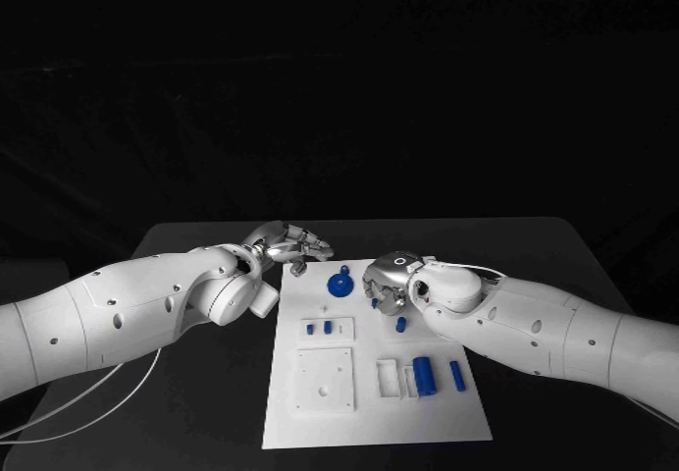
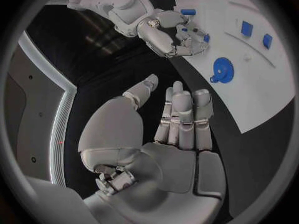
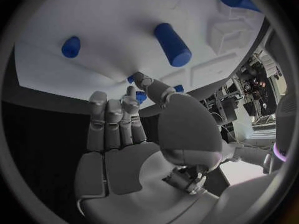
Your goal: Assemble the parts on the task board
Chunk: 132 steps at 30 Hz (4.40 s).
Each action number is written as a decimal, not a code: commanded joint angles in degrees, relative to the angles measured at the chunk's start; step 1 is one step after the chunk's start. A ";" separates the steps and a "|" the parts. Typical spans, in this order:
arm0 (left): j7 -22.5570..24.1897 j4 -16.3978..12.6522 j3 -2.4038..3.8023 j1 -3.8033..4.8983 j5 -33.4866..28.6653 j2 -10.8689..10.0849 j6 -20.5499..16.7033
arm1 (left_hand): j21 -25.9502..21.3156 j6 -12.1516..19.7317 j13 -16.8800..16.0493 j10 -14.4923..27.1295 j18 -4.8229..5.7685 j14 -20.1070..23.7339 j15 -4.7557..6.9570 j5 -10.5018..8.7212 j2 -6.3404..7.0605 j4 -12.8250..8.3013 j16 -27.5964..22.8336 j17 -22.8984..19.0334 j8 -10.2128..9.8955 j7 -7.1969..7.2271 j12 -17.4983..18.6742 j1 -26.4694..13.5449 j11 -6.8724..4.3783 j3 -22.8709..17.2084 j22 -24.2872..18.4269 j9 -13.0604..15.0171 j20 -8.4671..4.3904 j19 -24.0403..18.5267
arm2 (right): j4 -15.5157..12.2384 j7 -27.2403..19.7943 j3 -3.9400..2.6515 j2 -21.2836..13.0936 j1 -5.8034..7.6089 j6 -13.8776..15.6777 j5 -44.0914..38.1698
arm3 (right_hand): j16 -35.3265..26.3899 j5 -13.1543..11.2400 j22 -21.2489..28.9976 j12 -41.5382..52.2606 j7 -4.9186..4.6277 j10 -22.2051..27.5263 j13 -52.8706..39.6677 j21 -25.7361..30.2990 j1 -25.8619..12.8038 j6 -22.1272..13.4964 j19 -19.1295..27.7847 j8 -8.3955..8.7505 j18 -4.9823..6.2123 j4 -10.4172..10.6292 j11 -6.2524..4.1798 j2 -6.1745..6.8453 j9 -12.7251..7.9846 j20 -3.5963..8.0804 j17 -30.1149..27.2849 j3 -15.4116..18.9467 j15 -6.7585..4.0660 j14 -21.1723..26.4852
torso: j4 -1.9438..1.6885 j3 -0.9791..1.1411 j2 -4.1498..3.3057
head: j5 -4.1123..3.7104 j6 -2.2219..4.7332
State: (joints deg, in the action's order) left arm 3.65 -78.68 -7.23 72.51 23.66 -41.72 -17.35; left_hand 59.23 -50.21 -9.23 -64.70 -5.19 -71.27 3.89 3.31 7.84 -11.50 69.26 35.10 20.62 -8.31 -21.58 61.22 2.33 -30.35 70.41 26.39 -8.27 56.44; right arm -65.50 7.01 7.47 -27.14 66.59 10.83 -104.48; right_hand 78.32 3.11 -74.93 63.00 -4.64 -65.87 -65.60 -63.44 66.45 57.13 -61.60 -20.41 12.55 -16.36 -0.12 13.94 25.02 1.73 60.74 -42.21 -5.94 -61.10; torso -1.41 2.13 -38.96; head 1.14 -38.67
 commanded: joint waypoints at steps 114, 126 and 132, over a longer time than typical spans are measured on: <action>0.67 -0.10 0.03 0.08 1.75 0.29 1.18 | -0.27 1.09 -0.65 -2.40 -2.64 -0.38 -0.32 0.20 -1.08 -0.63 -0.50 0.48 -0.27 -0.57 2.46 0.52 0.62 -0.13 0.01 -0.51 -0.91 0.35 | 2.65 4.49 0.81 3.32 -0.09 0.57 -2.10 | 0.93 -0.30 -0.08 1.16 -0.44 -0.41 2.00 -0.64 -5.41 2.73 -1.01 -0.48 2.45 8.67 -1.10 -1.58 0.03 0.43 -1.33 -3.29 -0.61 -0.65 | 0.00 -0.07 0.07 | -0.24 -0.29; 0.70 0.05 0.03 0.08 1.76 0.29 1.18 | -0.28 1.20 -0.69 -2.41 -2.65 -0.38 -0.35 0.21 -1.08 -0.62 -0.52 0.51 -0.31 -0.61 2.62 0.51 0.64 -0.12 0.01 -0.55 -0.88 0.35 | 2.43 3.64 0.81 2.72 -0.09 3.50 0.32 | 0.68 -0.34 0.01 0.70 -0.74 -0.24 2.25 -0.60 -7.91 1.40 -0.90 0.20 2.45 10.73 -0.86 1.11 -0.22 0.57 -1.58 -0.57 -0.68 -0.59 | 0.08 -0.04 0.07 | -0.09 -0.16; 0.72 0.06 0.03 0.08 1.76 0.25 1.42 | -0.29 1.30 -0.73 -2.39 -2.65 -0.38 -0.37 0.23 -1.09 -0.61 -0.55 0.54 -0.35 -0.64 2.75 0.50 0.67 -0.12 0.01 -0.58 -0.86 0.36 | 2.23 1.86 0.80 2.12 -0.09 5.94 2.03 | 0.40 -0.32 0.19 0.39 -2.09 0.56 2.33 -0.07 -7.91 -2.33 -0.12 2.00 2.45 10.22 0.44 2.43 -0.86 0.76 -1.61 2.82 0.35 0.24 | 0.09 0.03 0.05 | -0.09 -0.16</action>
State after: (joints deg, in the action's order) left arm 3.74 -78.54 -7.23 72.52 25.26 -41.55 -16.67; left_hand 59.23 -49.14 -9.86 -65.35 -5.18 -71.99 3.76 3.31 7.39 -11.81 69.03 35.54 20.62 -8.52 -19.03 61.67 2.34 -30.34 70.42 25.88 -8.25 56.83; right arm -63.02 10.56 8.27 -24.77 66.52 13.96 -104.14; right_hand 78.96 2.89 -74.79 63.67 -6.02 -65.50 -63.32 -63.88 58.46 56.02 -62.07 -18.73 12.54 -6.01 0.05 15.77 24.25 2.46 59.16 -39.89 -5.73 -61.09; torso -1.34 2.09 -38.89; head 1.05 -38.80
